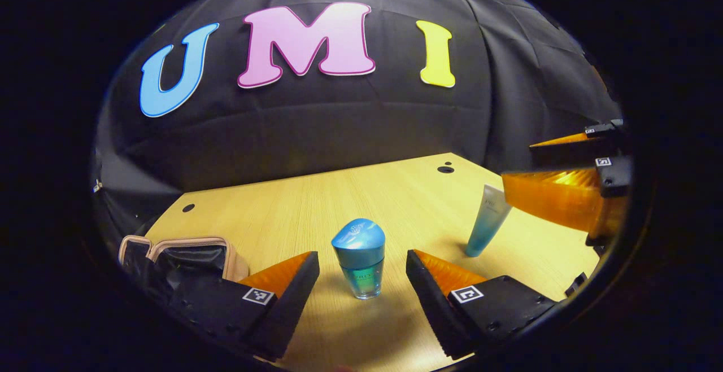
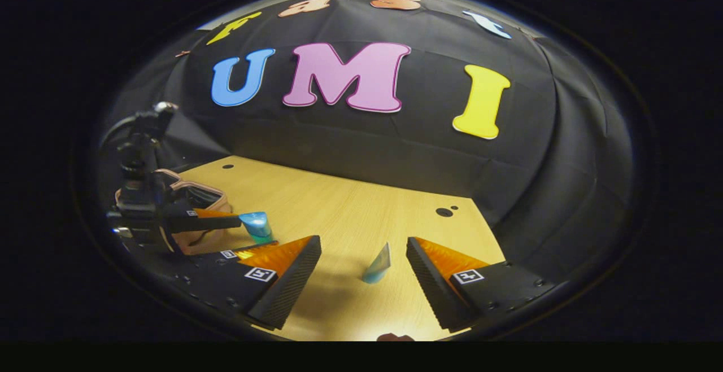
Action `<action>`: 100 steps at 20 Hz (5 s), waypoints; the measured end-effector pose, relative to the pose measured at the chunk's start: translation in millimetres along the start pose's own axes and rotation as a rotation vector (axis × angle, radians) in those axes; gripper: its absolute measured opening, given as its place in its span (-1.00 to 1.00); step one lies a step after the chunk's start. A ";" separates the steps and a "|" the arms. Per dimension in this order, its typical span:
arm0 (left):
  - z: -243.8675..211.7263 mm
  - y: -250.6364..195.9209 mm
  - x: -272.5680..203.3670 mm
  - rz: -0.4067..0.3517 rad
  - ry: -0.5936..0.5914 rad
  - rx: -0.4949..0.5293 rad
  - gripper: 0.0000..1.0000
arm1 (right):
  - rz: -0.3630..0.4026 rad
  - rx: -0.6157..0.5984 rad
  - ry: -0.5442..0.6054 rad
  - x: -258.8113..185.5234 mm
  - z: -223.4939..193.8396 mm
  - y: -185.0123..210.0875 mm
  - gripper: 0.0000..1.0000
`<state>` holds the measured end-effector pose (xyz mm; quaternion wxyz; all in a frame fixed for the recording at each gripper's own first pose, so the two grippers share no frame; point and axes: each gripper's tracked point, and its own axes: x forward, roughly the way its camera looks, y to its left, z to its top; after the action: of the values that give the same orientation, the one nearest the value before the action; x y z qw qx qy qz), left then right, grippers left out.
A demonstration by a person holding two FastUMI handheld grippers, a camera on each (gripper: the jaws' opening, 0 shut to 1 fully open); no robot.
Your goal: First open the suitcase, pack the skin care products into it, and then close the suitcase.
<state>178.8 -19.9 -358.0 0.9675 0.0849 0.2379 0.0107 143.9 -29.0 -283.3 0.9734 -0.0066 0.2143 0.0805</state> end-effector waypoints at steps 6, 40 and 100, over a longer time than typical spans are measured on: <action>-7.0 -2.1 39.4 -0.009 0.024 0.036 0.07 | 0.000 0.013 0.063 30.7 -28.3 -7.7 0.94; 41.2 141.9 -130.8 -0.151 0.445 0.021 -0.12 | 0.153 0.190 0.120 2.8 -11.1 74.4 -0.36; -225.5 605.3 -196.0 0.429 0.724 -0.666 0.86 | 0.321 0.367 0.552 -14.3 -5.8 339.3 0.95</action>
<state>-87.3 600.5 -362.3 0.7743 -0.1890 0.5173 0.3117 74.6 303.4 -275.2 0.8389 0.1805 0.4780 0.1874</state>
